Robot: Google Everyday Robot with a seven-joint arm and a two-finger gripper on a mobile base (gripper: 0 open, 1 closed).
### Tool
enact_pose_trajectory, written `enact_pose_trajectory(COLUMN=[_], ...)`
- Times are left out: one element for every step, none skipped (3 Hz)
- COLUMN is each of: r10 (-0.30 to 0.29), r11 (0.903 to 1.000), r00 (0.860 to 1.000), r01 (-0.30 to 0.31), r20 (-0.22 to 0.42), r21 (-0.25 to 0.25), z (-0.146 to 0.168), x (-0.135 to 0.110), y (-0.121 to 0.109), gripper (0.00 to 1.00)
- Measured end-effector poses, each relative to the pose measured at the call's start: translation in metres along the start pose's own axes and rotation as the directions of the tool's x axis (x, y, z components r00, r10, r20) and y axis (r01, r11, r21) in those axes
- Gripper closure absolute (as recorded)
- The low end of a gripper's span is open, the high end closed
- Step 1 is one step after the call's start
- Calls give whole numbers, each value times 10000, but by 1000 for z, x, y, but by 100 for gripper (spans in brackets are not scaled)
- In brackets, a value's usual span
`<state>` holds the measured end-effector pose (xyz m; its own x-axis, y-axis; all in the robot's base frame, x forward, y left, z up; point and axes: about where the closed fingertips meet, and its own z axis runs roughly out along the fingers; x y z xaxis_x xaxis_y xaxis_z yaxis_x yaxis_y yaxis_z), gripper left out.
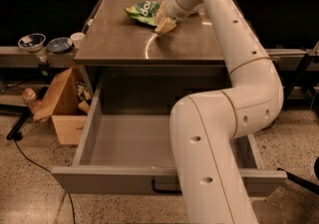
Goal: Place green rice chip bag into top drawer
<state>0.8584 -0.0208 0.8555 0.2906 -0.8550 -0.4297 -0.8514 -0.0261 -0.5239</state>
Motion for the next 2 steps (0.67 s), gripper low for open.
enact_pose_trajectory(r10=[-12,-417], r11=[10000,9988], r00=[10000,9991], r01=[12,416], r20=[-5,7], r21=[-2,265], z=[2,-4], x=[0,-12], y=[0,-10], gripper=[4,0])
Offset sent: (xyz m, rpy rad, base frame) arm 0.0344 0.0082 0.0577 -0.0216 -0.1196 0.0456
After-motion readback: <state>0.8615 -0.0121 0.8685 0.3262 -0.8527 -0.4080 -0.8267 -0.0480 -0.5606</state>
